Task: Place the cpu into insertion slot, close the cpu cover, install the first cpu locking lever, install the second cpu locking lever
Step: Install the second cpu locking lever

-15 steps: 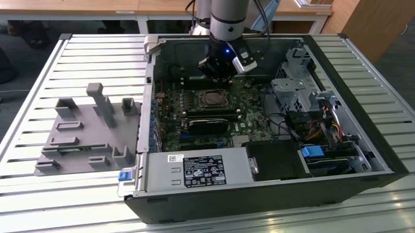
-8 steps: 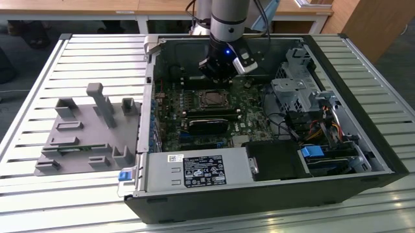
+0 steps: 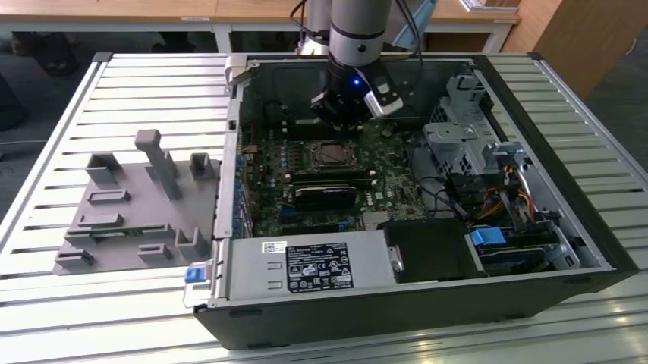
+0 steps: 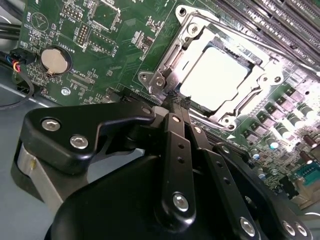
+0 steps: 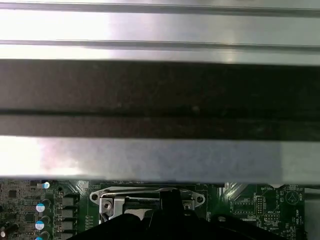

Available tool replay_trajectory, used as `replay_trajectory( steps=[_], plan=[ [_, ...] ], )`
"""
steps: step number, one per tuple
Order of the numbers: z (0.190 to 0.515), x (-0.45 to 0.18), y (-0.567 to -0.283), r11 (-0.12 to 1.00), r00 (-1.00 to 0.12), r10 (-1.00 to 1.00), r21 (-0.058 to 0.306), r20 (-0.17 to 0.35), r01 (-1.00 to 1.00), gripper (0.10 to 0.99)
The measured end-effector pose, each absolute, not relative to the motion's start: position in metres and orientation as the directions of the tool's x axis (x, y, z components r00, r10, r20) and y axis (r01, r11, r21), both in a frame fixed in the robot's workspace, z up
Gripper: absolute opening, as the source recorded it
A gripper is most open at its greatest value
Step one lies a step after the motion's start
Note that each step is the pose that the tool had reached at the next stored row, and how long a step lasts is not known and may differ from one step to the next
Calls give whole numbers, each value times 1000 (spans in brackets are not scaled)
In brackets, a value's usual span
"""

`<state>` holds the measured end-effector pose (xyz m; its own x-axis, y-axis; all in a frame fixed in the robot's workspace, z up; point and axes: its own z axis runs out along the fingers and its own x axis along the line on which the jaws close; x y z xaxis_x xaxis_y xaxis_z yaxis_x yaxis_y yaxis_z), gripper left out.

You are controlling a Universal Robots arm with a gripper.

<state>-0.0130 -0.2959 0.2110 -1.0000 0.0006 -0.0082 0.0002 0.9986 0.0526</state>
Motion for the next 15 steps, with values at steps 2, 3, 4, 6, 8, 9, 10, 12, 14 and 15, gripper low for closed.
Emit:
replay_trajectory(
  steps=[2,3,4,6,8,9,10,12,14,15],
  plan=[
    [211,-13,-297,999,-1000,1,53,-8,0,106],
    [211,-13,-298,999,-1000,1,52,-8,0,106],
    [211,-13,-299,999,-1000,1,52,-8,0,106],
    [211,-12,-300,999,-1000,1,53,-8,0,106],
    [211,-12,-302,999,-1000,1,53,-8,0,106],
    [211,-12,-302,999,-1000,1,53,-8,0,106],
    [211,-12,-303,999,-1000,1,53,-8,0,106],
    [211,-12,-305,999,-1000,1,53,-8,0,106],
    [211,-12,-306,999,-1000,1,53,-8,0,106],
    [211,-12,-307,999,-1000,1,53,-8,0,106]
  ],
)
